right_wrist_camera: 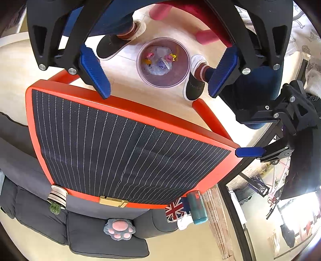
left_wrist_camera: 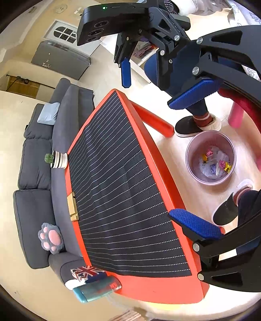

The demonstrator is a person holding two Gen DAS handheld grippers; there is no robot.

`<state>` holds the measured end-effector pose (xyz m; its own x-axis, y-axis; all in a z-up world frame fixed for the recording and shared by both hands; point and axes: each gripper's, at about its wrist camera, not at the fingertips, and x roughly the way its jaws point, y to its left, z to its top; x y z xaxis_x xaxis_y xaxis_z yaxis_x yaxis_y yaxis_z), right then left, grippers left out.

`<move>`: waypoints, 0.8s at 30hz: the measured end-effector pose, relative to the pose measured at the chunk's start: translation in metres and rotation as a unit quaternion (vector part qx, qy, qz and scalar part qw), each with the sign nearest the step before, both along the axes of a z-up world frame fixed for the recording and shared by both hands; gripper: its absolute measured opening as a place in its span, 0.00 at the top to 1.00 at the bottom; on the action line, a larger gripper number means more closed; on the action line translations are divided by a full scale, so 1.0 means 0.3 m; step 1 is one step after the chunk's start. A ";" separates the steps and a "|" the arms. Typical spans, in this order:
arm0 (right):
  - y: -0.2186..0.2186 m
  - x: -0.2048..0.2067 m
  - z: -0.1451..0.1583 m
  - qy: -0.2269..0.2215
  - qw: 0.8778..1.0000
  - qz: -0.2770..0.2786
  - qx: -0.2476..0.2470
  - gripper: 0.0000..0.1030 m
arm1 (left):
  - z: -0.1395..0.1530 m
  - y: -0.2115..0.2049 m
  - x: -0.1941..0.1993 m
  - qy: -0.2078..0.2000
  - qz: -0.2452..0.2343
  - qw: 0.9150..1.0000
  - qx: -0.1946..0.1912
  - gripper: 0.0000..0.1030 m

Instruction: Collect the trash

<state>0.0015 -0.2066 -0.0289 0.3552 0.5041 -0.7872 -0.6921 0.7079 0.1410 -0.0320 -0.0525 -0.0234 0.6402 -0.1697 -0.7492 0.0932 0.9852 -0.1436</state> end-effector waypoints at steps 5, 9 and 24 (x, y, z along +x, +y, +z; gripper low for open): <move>0.007 0.016 0.019 -0.010 1.000 -0.011 -0.003 0.05 | 0.011 0.022 0.003 -0.005 0.013 1.000 -0.002 0.07; 0.018 0.044 0.054 -0.025 0.999 -0.021 -0.002 0.05 | 0.036 0.048 0.015 -0.011 0.030 0.999 0.008 0.07; 0.086 0.235 0.219 -0.084 0.995 -0.050 0.019 0.04 | 0.149 0.195 0.164 -0.052 0.074 0.996 0.027 0.07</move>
<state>0.0721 -0.1809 0.0368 0.5309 0.4873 -0.6934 -0.6342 0.7711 0.0563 0.0170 0.0058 0.0215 0.7292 -0.0287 -0.6837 -0.0423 0.9953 -0.0869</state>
